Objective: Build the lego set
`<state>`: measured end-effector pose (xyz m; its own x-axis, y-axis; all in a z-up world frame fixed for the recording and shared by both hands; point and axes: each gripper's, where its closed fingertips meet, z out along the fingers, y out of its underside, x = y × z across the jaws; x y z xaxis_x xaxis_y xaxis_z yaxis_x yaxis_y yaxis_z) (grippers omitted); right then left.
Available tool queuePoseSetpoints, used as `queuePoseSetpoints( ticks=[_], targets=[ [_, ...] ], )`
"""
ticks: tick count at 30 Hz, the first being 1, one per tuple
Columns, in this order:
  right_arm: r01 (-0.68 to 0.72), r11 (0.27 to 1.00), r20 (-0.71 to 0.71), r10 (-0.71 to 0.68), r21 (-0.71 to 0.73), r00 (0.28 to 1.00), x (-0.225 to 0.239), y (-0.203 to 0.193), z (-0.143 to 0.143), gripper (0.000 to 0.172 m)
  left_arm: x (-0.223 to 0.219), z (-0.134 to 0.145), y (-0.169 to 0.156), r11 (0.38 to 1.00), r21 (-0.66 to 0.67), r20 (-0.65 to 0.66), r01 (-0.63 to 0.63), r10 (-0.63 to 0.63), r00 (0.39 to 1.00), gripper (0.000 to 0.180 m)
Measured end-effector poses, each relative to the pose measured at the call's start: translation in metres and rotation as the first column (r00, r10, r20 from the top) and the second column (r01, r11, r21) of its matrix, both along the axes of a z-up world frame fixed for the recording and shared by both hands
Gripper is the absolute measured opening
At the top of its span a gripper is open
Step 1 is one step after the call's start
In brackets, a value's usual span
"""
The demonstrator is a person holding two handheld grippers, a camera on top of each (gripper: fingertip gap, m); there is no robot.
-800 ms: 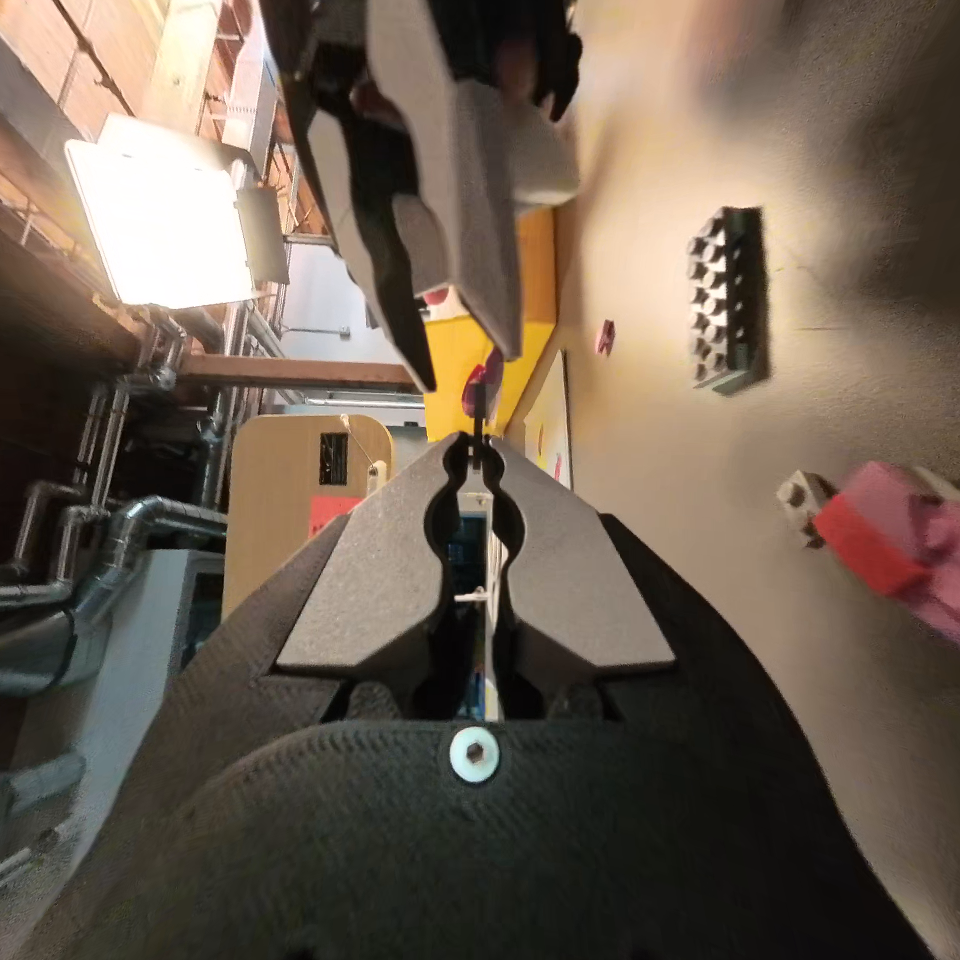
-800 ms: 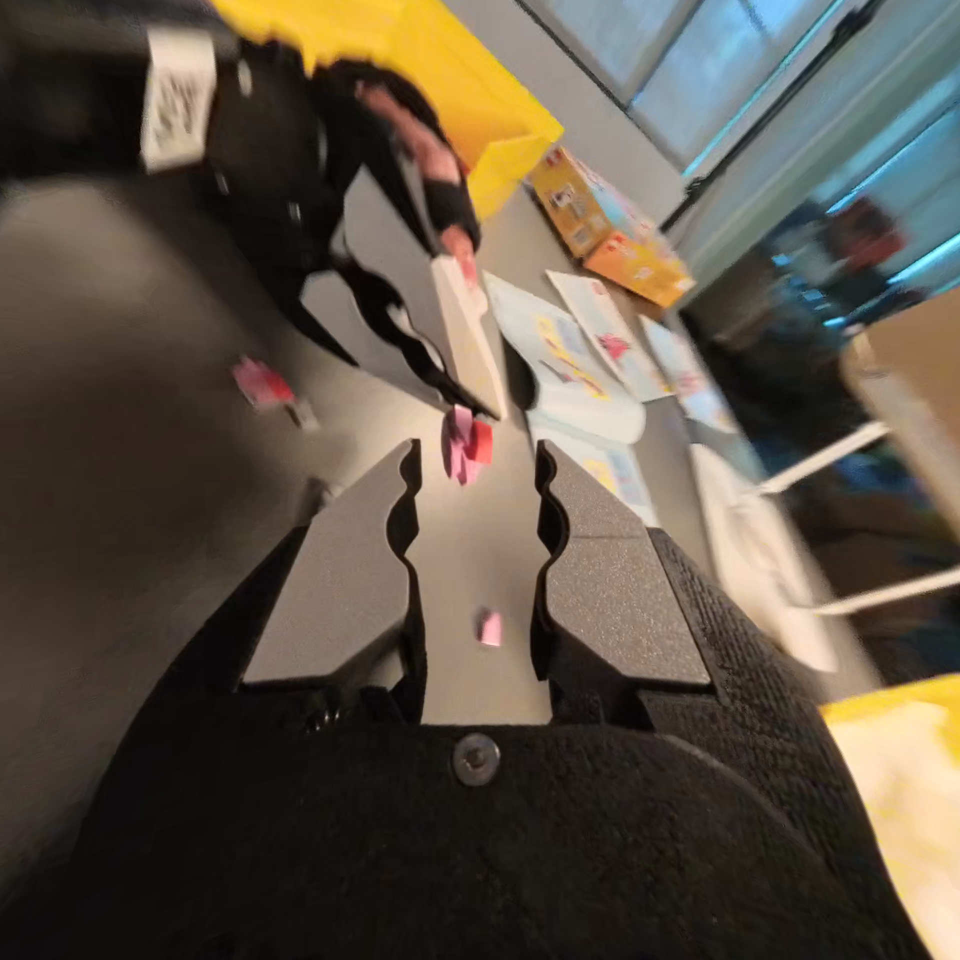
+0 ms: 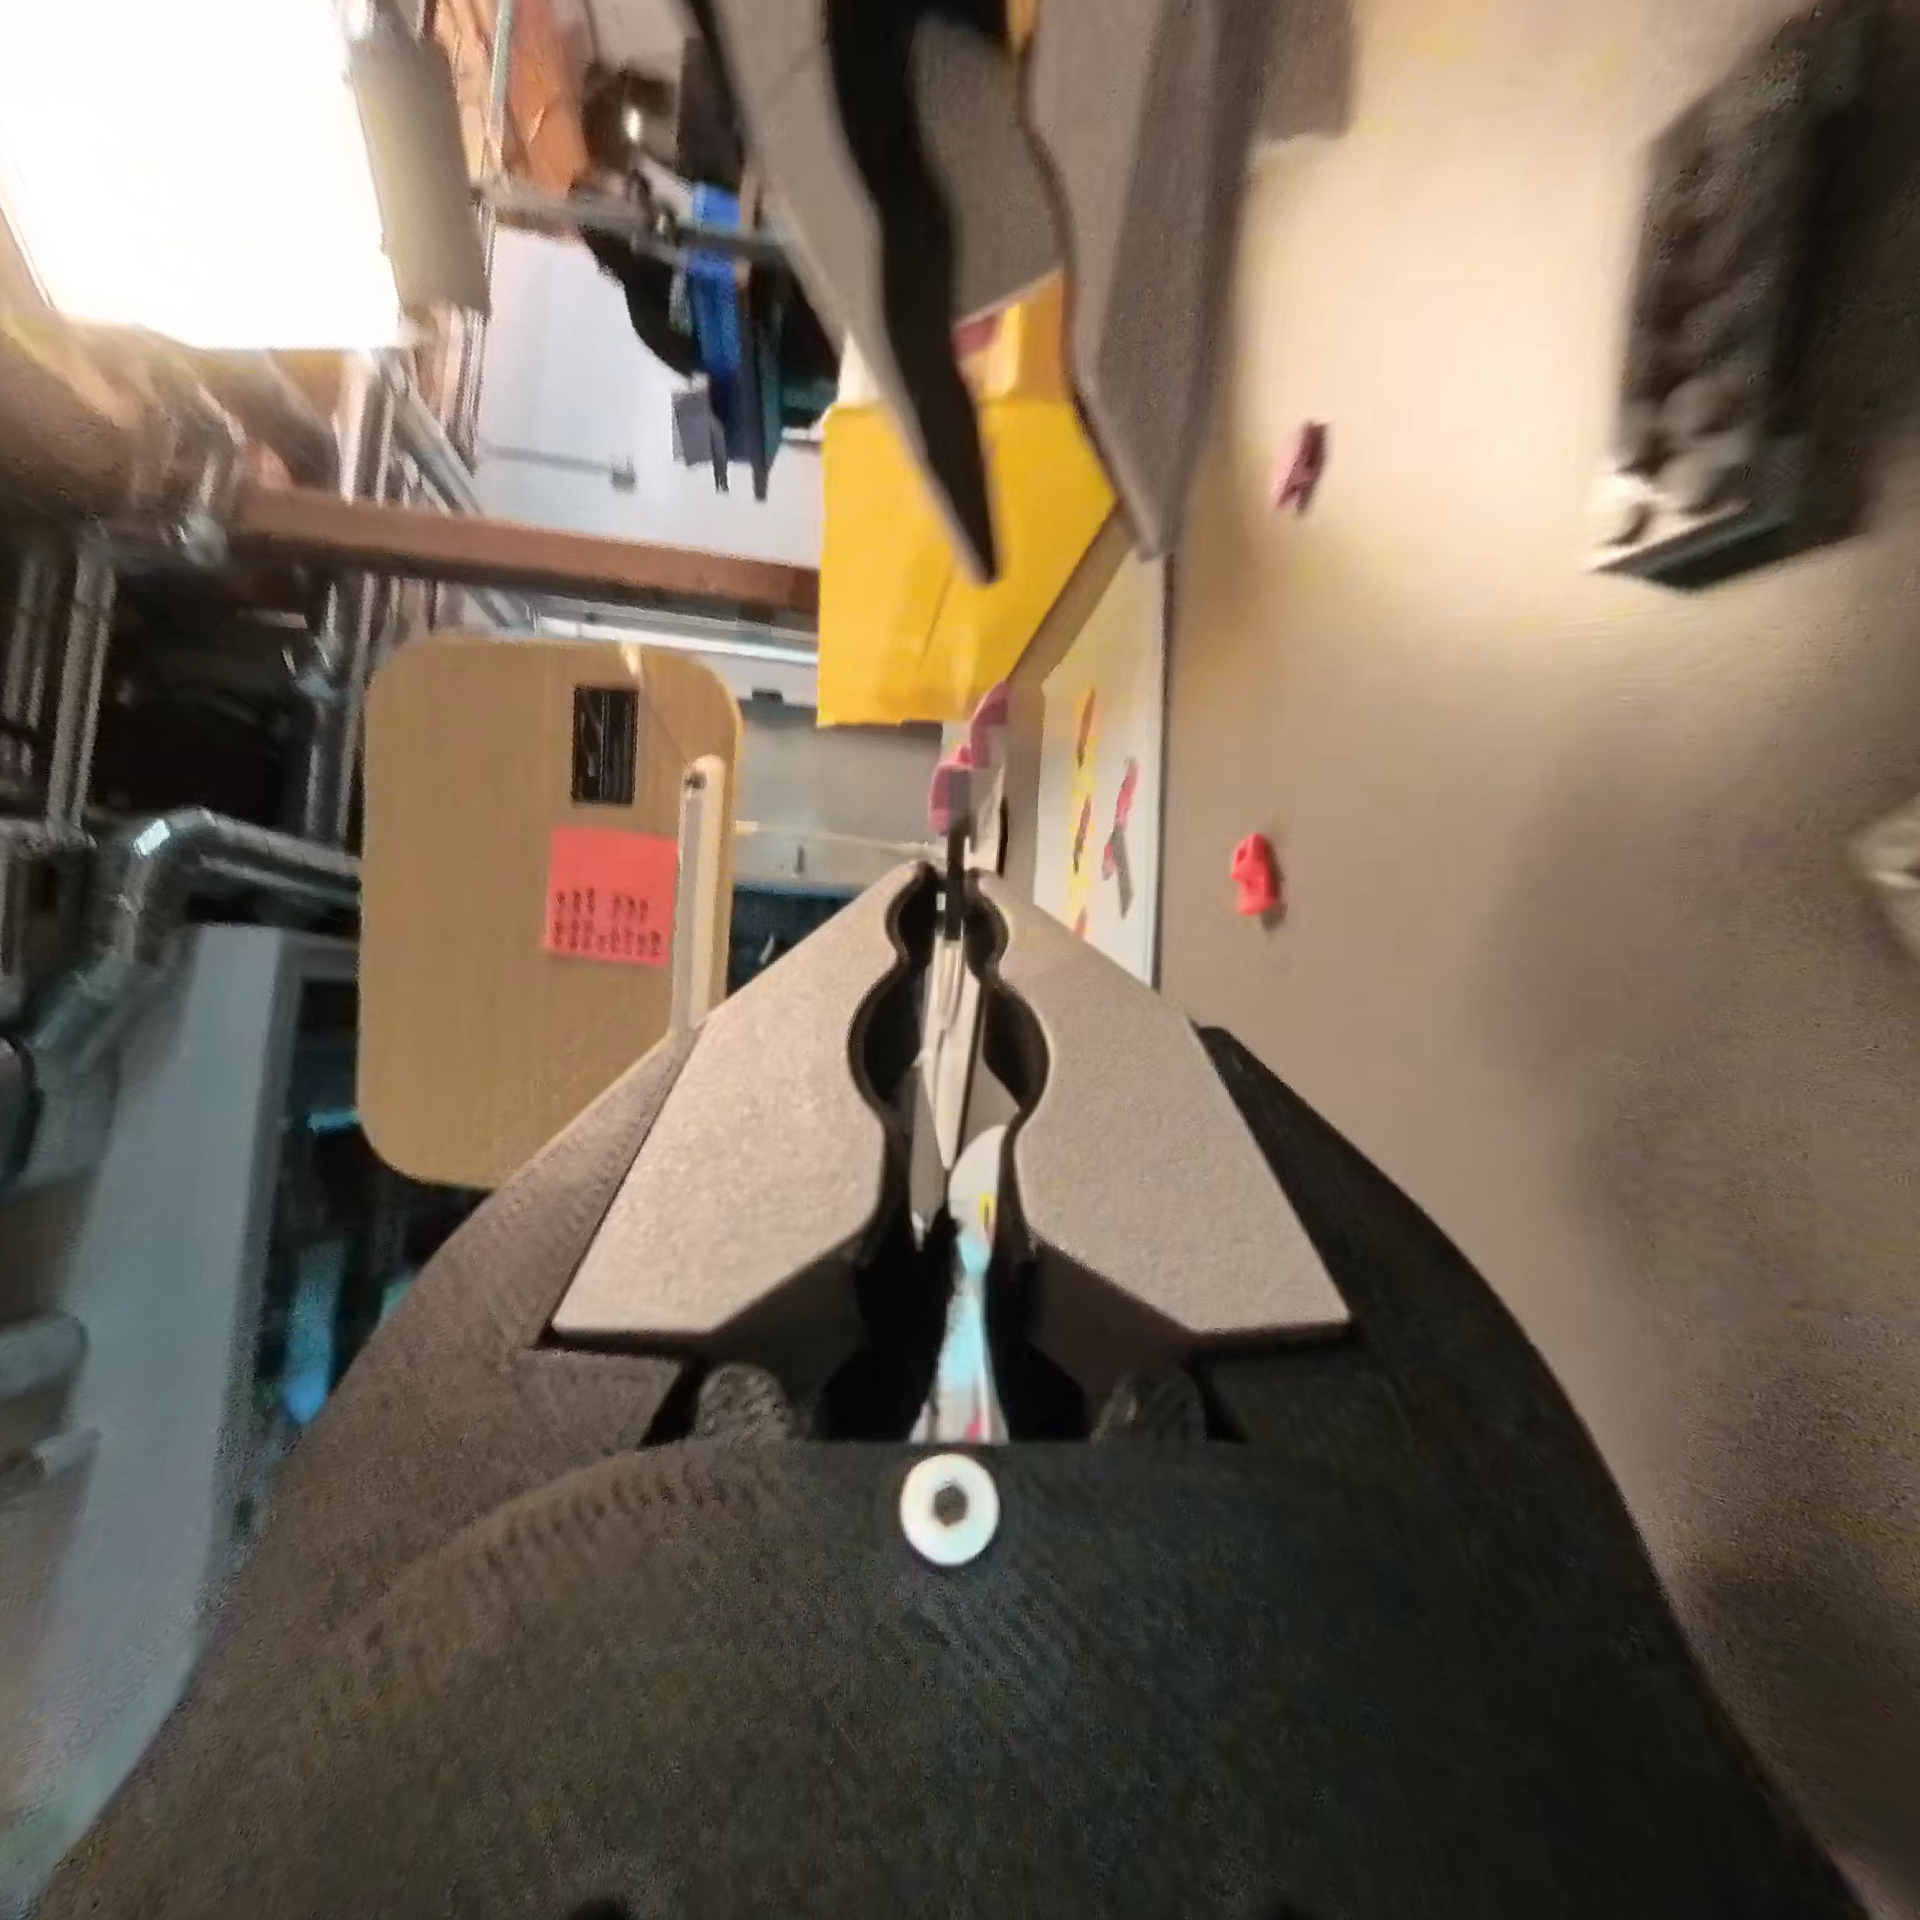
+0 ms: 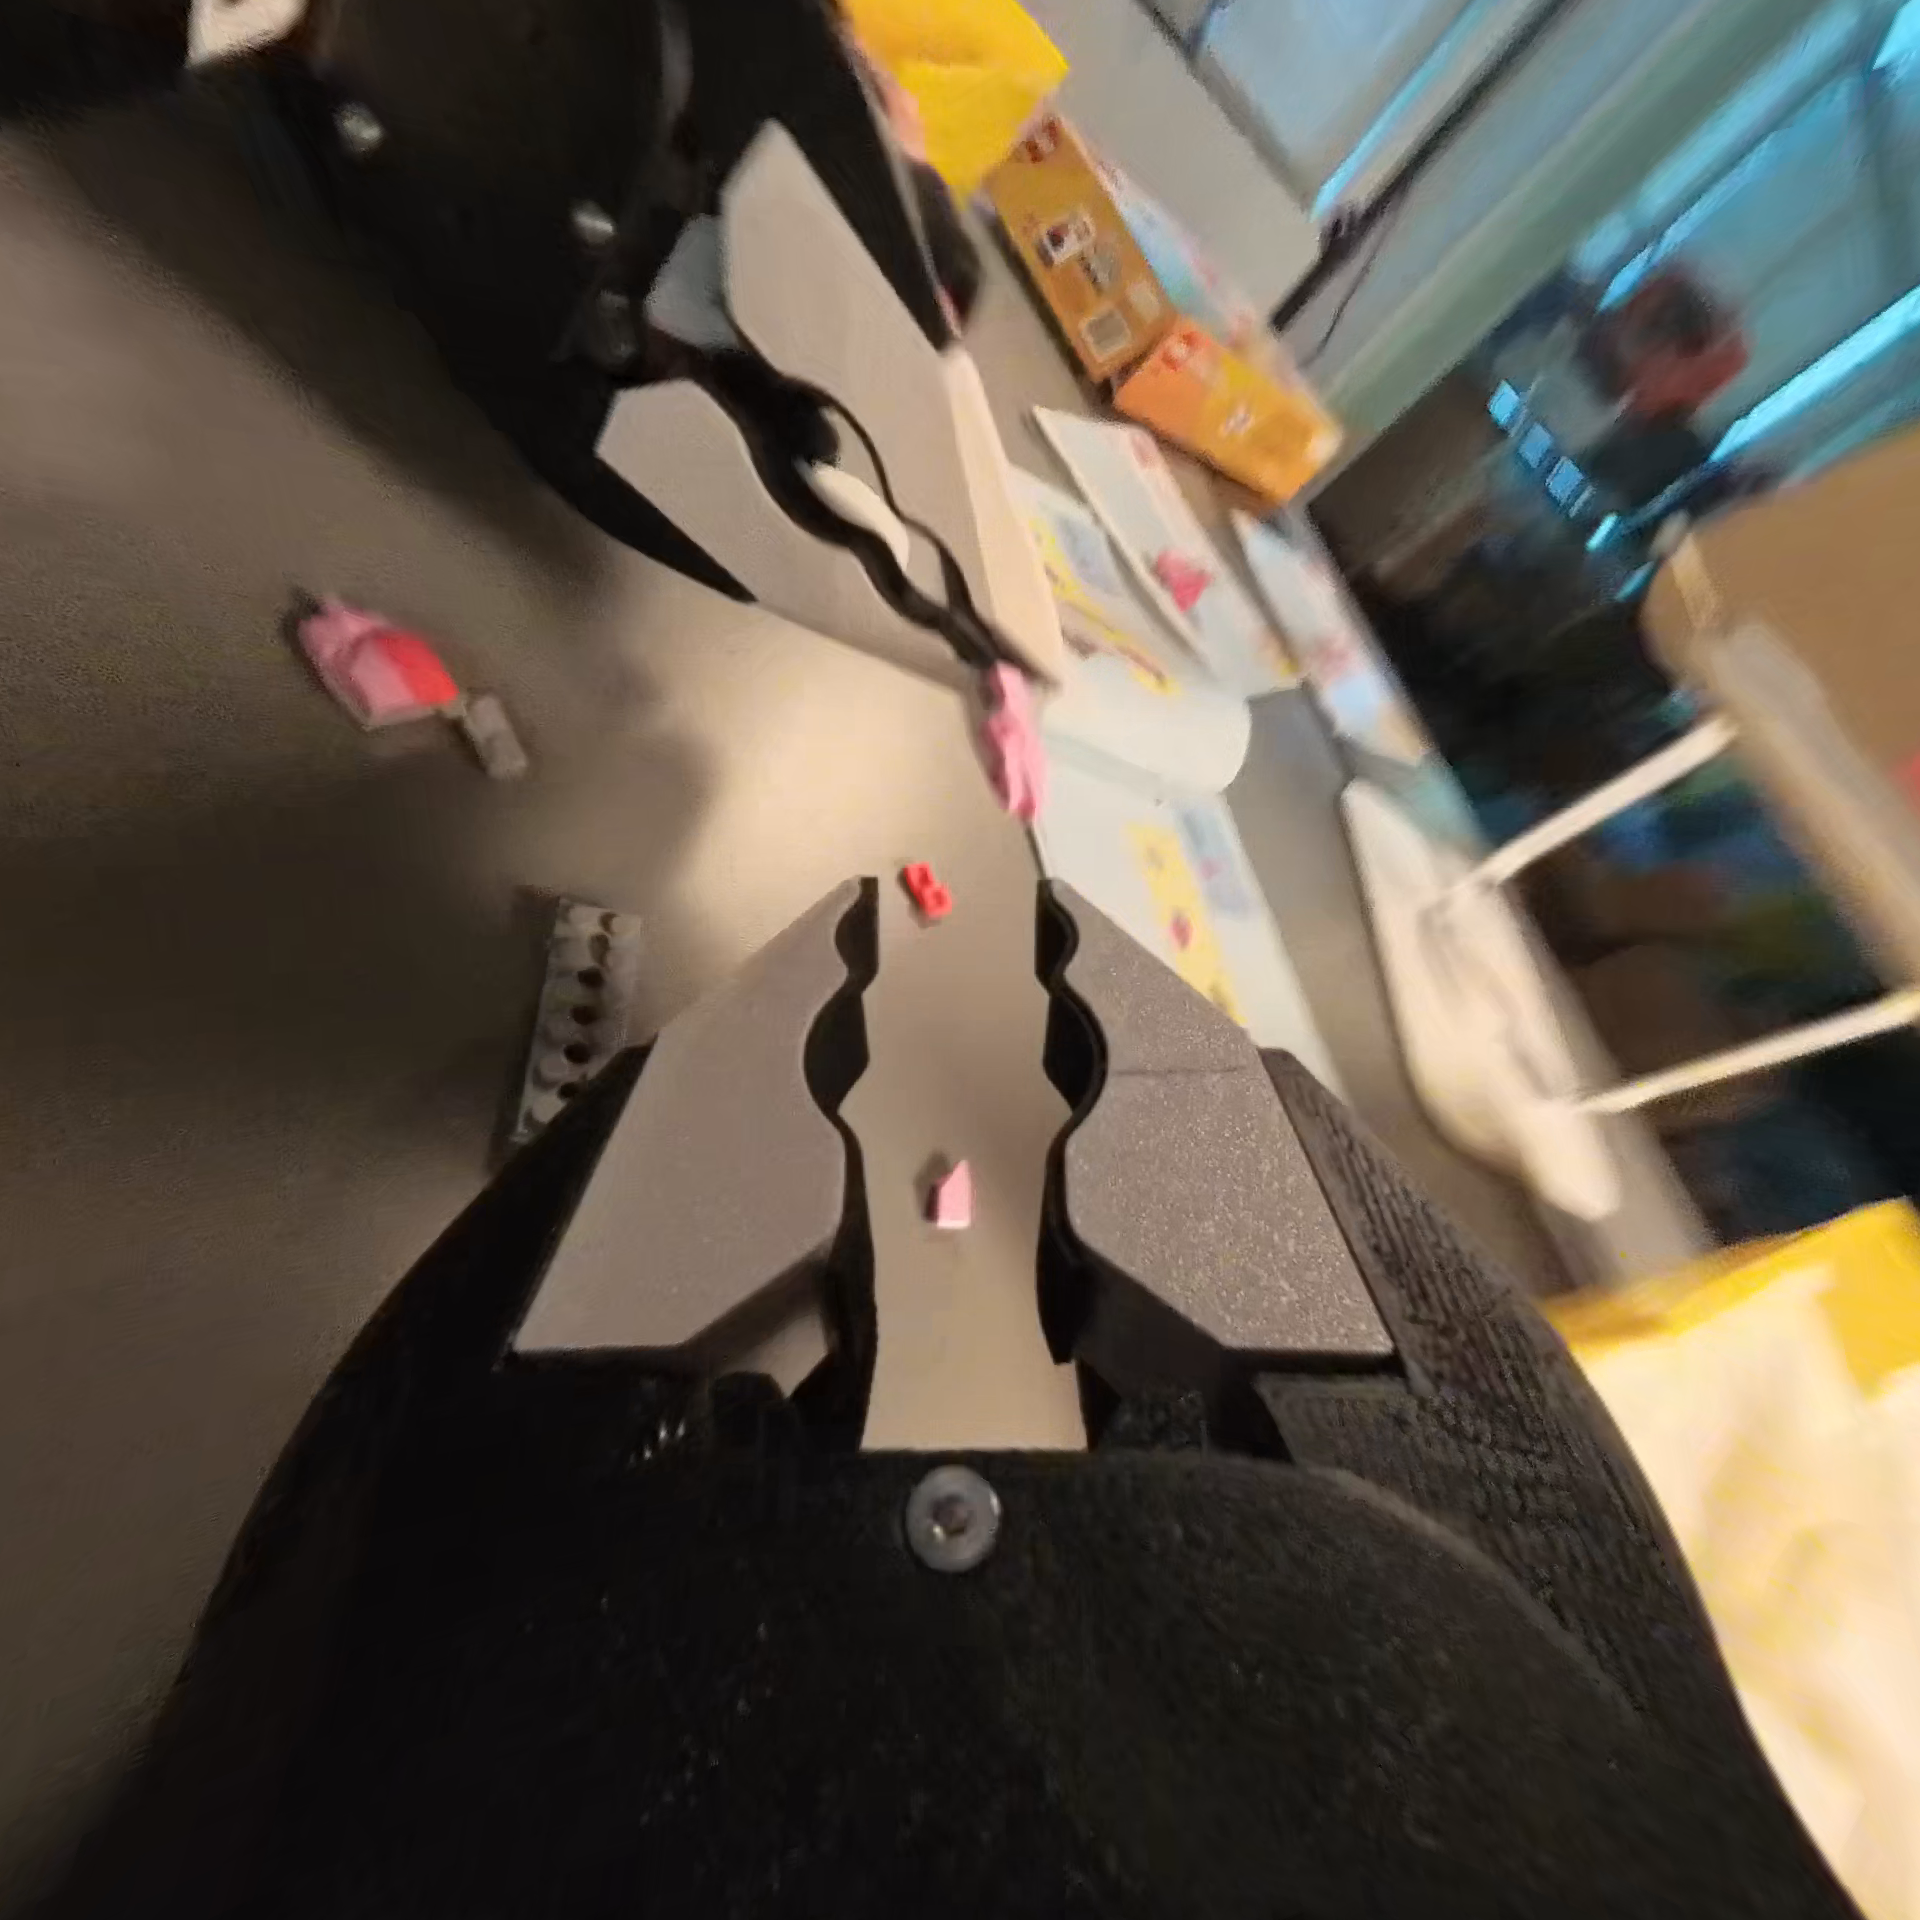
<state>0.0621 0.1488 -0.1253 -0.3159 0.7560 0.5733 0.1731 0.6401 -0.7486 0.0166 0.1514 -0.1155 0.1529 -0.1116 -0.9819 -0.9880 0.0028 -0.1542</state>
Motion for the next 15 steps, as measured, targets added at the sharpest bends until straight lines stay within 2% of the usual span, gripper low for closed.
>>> queuePoseSetpoints(
  ticks=[3,5,7,12,15],
  targets=[
    [0.093,0.960,0.158,-0.052,-0.263,0.986,-0.004,0.010,-0.016,0.026,-0.014,0.010,0.003,0.999,0.003,0.144,-0.043,0.042,0.989,0.003],
    [0.142,0.922,0.228,-0.061,-0.360,0.972,-0.012,0.009,-0.027,0.024,-0.021,0.013,0.004,0.998,0.001,0.210,-0.058,0.056,0.976,0.003],
    [0.145,0.924,0.285,-0.041,-0.353,0.958,-0.021,0.007,-0.037,0.027,-0.025,0.015,0.004,0.998,-0.001,0.241,-0.060,0.058,0.969,0.003],
    [0.051,0.949,0.346,0.062,-0.310,0.936,-0.043,0.009,-0.048,0.034,-0.032,0.016,0.004,0.998,-0.006,0.282,-0.062,0.062,0.957,0.003],
    [-0.017,0.942,0.408,0.162,-0.336,0.898,-0.048,0.007,-0.055,0.034,-0.037,0.019,0.002,0.998,-0.004,0.310,-0.070,0.068,0.948,0.003]
  ],
)
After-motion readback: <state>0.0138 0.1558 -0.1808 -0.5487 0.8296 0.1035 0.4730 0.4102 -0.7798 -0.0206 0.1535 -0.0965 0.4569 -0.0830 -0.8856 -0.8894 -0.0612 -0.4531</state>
